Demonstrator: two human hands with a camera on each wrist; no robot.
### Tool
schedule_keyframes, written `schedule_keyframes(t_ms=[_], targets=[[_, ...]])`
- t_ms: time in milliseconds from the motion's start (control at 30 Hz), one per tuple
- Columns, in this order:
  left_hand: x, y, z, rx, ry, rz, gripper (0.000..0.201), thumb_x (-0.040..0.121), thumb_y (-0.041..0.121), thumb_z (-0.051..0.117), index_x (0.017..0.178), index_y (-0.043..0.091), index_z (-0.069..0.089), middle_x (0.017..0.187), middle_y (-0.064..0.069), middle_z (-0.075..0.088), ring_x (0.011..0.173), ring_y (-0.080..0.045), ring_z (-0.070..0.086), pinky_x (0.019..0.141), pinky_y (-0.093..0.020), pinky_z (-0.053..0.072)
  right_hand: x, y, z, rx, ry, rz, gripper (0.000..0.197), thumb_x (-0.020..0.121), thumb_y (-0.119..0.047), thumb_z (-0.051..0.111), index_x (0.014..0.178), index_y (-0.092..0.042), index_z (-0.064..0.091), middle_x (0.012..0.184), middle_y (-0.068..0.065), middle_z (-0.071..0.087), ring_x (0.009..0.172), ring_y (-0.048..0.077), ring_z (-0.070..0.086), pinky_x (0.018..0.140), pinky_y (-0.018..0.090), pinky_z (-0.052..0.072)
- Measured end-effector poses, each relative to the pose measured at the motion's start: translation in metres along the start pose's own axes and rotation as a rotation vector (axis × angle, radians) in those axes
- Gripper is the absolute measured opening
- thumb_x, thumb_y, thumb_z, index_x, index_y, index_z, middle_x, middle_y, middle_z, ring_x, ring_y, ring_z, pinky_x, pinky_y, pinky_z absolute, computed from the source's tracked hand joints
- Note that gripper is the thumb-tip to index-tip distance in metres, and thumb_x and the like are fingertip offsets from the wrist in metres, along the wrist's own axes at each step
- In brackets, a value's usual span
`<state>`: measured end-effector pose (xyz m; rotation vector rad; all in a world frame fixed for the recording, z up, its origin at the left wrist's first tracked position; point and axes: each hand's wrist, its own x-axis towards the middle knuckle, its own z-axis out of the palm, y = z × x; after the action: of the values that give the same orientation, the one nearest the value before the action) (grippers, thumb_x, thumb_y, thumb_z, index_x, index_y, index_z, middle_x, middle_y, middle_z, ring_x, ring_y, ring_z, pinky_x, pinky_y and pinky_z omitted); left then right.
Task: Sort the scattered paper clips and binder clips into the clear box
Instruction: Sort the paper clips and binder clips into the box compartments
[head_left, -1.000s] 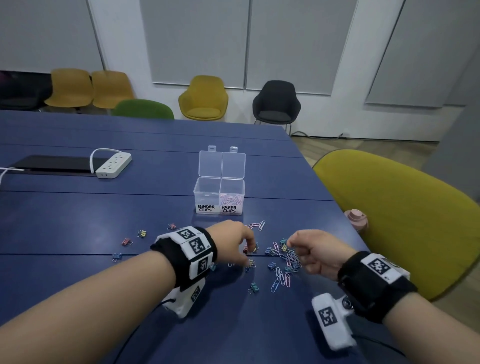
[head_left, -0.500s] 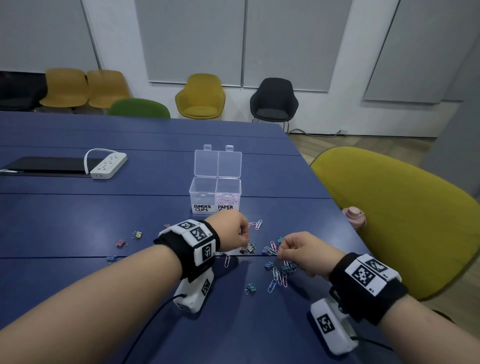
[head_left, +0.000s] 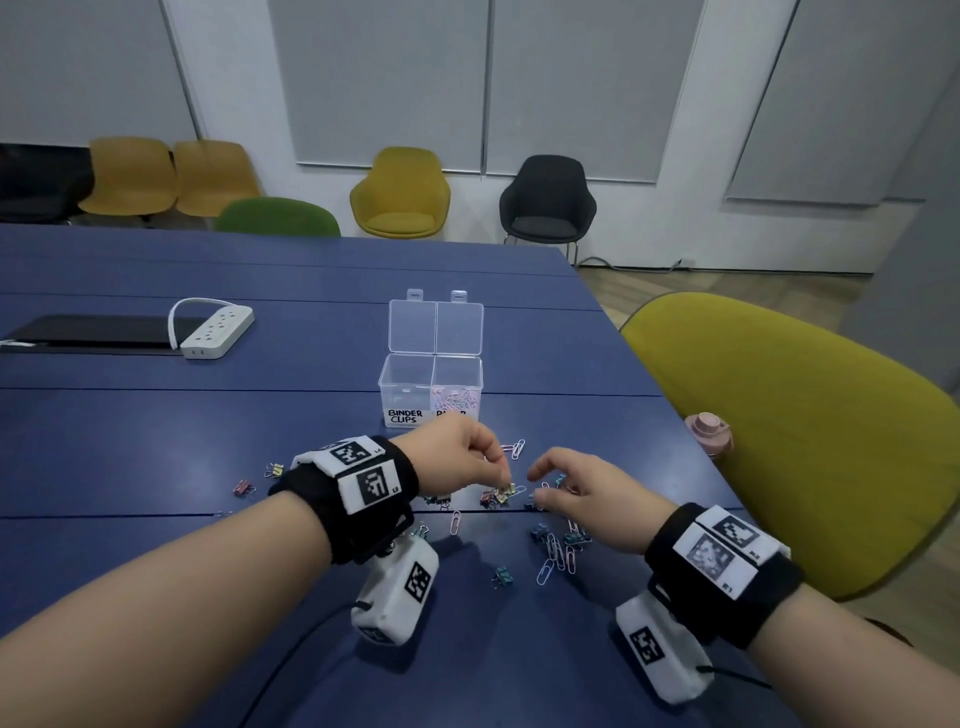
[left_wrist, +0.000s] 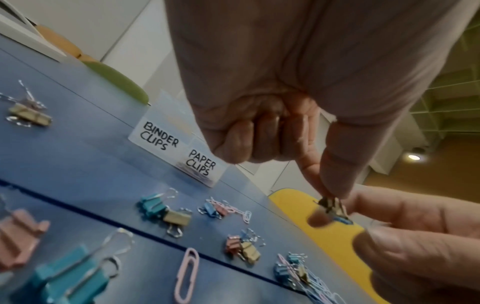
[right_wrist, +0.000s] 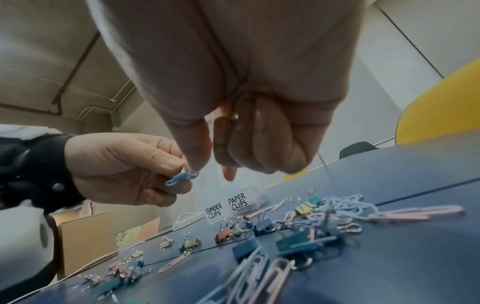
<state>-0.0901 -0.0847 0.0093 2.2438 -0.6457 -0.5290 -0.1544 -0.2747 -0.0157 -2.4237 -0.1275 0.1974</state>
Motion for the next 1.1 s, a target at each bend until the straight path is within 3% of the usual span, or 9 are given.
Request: schedule_keyframes(t_ms=[100, 200, 333, 400, 600, 700, 800, 933, 1100], targets=[[-0.002, 0.001, 0.002, -0.03, -0.025, 0.019, 0.007, 0.082, 0.02, 0.07, 0.075, 0.019, 0.069, 0.039, 0.011, 0.04, 0.038, -0.008, 0.029, 0.043, -0.018, 0.027, 0.002, -0.006, 0.006, -0.034, -0.063, -0.066, 0.013, 0.093, -0.031, 0.054, 0.105, -0.026, 0.056, 0.06, -0.004, 0.047, 0.048, 0.006, 0.039, 0.051, 0.017, 0.033], [-0.004, -0.001, 0.002, -0.061, -0.03, 0.007, 0.011, 0.084, 0.02, 0.069, 0.073, 0.02, 0.068, 0.044, 0.01, 0.041, 0.042, -0.011, 0.03, 0.045, -0.02, 0.028, 0.002, -0.01, 0.008, -0.076, -0.052, -0.106, 0.008, 0.093, -0.032, 0.053, 0.086, -0.031, 0.054, 0.07, 0.0, 0.053, 0.057, 0.011, 0.042, 0.058, 0.023, 0.036], [-0.006, -0.006, 0.001, -0.143, -0.062, -0.03, 0.015, 0.086, 0.019, 0.067, 0.071, 0.022, 0.067, 0.052, 0.006, 0.045, 0.049, -0.012, 0.031, 0.048, -0.023, 0.029, -0.001, -0.014, 0.008, -0.106, -0.041, -0.146, 0.025, 0.093, -0.03, 0.053, 0.07, -0.036, 0.047, 0.065, -0.006, 0.049, 0.055, 0.007, 0.041, 0.055, 0.018, 0.034], [-0.006, -0.009, 0.001, -0.233, -0.058, -0.049, 0.017, 0.086, 0.018, 0.065, 0.07, 0.022, 0.066, 0.061, 0.002, 0.043, 0.053, -0.012, 0.032, 0.049, -0.022, 0.03, -0.004, -0.015, 0.006, -0.104, -0.028, -0.164, 0.026, 0.093, -0.028, 0.053, 0.068, -0.034, 0.047, 0.061, -0.007, 0.047, 0.054, 0.006, 0.039, 0.053, 0.016, 0.032], [-0.01, -0.008, 0.004, -0.308, -0.15, -0.006, 0.005, 0.075, 0.025, 0.06, 0.071, 0.023, 0.06, 0.064, 0.008, 0.047, 0.057, -0.008, 0.033, 0.054, -0.02, 0.029, -0.01, -0.02, -0.007, -0.017, -0.082, -0.142, 0.025, 0.091, -0.022, 0.058, 0.068, -0.03, 0.052, 0.055, -0.008, 0.043, 0.046, 0.004, 0.038, 0.049, 0.012, 0.031], [-0.011, -0.004, 0.006, -0.346, -0.184, 0.011, 0.006, 0.074, 0.019, 0.054, 0.071, 0.022, 0.057, 0.059, 0.01, 0.044, 0.053, -0.006, 0.032, 0.053, -0.018, 0.027, -0.014, -0.023, -0.009, 0.105, -0.105, -0.121, 0.022, 0.09, -0.017, 0.06, 0.069, -0.025, 0.057, 0.058, -0.005, 0.043, 0.049, 0.004, 0.034, 0.05, 0.014, 0.031], [-0.013, 0.0, 0.008, -0.445, -0.188, 0.023, 0.006, 0.071, 0.016, 0.051, 0.066, 0.019, 0.053, 0.05, 0.008, 0.033, 0.046, -0.006, 0.025, 0.048, -0.018, 0.022, -0.019, -0.025, -0.012, 0.286, -0.068, -0.091, 0.021, 0.088, -0.01, 0.061, 0.069, -0.017, 0.059, 0.045, -0.012, 0.042, 0.043, 0.002, 0.032, 0.044, 0.013, 0.029], [-0.019, 0.003, 0.008, -0.538, -0.169, 0.062, 0.01, 0.068, 0.018, 0.054, 0.058, 0.022, 0.054, 0.045, 0.009, 0.03, 0.045, -0.007, 0.024, 0.047, -0.018, 0.021, -0.024, -0.032, -0.013, 0.491, -0.029, -0.06, 0.028, 0.087, -0.002, 0.058, 0.063, -0.016, 0.06, 0.042, -0.01, 0.04, 0.041, 0.011, 0.027, 0.042, 0.02, 0.022], [-0.034, 0.007, 0.0, -0.618, 0.004, 0.116, 0.008, 0.073, 0.017, 0.056, 0.065, 0.021, 0.058, 0.048, 0.011, 0.037, 0.045, -0.005, 0.027, 0.049, -0.022, 0.02, -0.019, -0.045, -0.01, 0.739, 0.124, -0.049, 0.027, 0.086, 0.0, 0.056, 0.063, -0.013, 0.06, 0.049, 0.003, 0.03, 0.043, 0.013, 0.02, 0.041, 0.018, 0.018]])
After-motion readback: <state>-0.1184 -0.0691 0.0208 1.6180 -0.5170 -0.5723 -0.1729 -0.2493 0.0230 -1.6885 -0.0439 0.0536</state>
